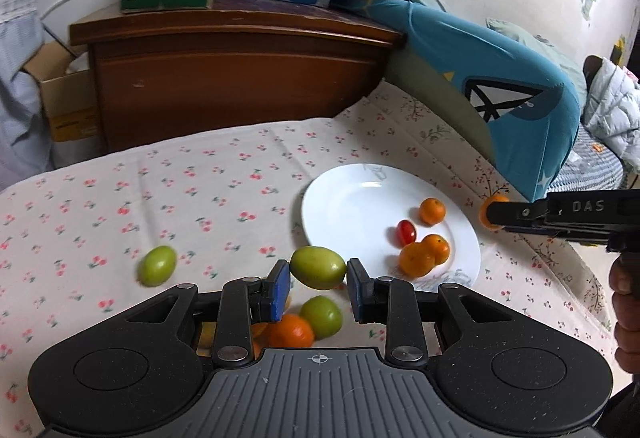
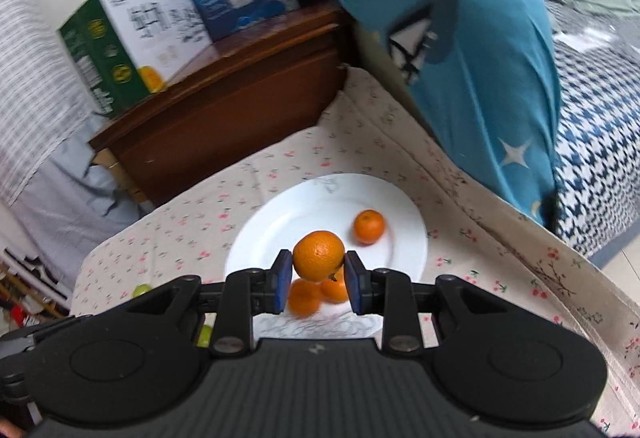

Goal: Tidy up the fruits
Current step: 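Carry the green plum and the mandarin over the white plate with both grippers, then open the left gripper to drop the green plum while the right gripper releases the mandarin, then move both open grippers back to the fruit pile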

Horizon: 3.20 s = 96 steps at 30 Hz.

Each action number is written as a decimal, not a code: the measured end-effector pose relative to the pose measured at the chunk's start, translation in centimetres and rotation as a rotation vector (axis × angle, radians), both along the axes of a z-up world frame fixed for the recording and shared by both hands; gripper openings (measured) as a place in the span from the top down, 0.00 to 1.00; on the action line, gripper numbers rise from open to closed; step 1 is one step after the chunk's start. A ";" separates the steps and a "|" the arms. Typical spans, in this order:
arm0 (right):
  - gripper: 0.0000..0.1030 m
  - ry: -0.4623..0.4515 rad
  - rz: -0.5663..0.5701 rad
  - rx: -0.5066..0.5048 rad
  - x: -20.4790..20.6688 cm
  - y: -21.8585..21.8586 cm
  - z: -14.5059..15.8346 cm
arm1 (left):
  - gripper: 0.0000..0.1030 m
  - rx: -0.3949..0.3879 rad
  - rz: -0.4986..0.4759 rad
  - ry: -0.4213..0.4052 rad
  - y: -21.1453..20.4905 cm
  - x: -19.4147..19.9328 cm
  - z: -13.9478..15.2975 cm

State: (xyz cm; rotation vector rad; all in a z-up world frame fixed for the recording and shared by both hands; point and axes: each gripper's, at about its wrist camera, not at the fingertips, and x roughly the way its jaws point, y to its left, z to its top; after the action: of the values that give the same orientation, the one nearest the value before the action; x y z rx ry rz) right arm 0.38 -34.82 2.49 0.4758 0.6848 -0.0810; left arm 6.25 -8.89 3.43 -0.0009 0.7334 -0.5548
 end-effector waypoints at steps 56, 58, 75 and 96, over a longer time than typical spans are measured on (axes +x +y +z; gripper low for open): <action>0.70 0.039 -0.049 0.078 0.9 0.2 -0.5 | 0.23 0.067 0.107 0.029 1.0 0.1 1.5; 0.70 0.031 -0.031 0.062 0.7 0.8 -0.1 | 0.21 0.063 0.126 0.044 1.9 -0.1 1.3; 0.67 0.009 0.073 -0.038 -2.1 6.0 0.5 | 0.12 0.058 0.247 0.091 7.0 -2.6 0.8; 0.63 0.027 0.108 -0.015 -5.7 8.8 -1.2 | 0.12 0.091 0.291 0.041 8.8 -5.7 0.4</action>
State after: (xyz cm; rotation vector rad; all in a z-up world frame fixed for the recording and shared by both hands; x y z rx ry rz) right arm -5.33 -26.00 1.29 0.4230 0.7343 0.0096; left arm 0.58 -0.08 3.87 -0.0344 0.7820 -0.2443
